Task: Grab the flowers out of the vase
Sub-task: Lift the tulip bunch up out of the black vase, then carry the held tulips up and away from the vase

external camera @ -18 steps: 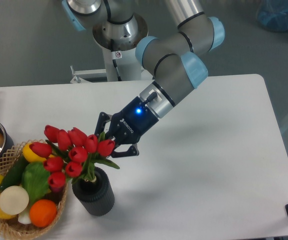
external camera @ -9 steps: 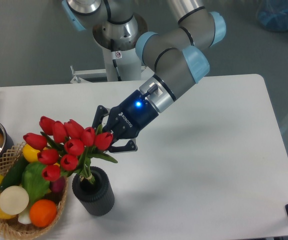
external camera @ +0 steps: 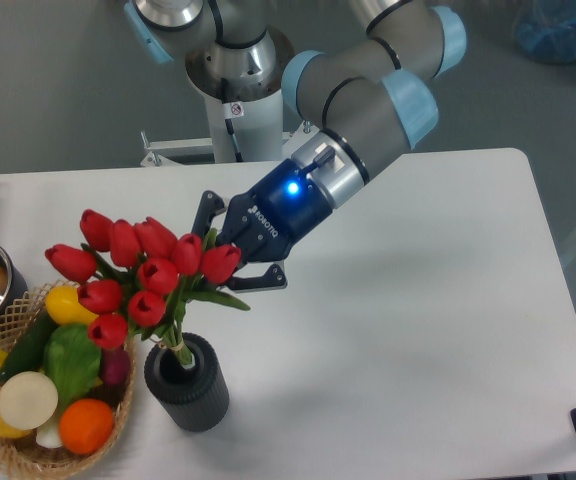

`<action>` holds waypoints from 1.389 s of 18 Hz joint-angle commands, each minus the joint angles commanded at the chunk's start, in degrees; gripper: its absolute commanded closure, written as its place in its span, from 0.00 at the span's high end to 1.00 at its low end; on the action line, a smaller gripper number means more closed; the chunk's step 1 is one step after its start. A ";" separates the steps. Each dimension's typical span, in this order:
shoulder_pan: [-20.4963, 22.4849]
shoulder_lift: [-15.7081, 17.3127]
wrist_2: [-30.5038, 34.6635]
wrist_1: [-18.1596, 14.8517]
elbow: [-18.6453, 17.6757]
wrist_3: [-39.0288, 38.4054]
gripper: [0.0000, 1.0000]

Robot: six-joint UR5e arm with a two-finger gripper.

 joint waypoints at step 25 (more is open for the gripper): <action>8.61 3.16 12.64 0.09 6.06 6.85 0.00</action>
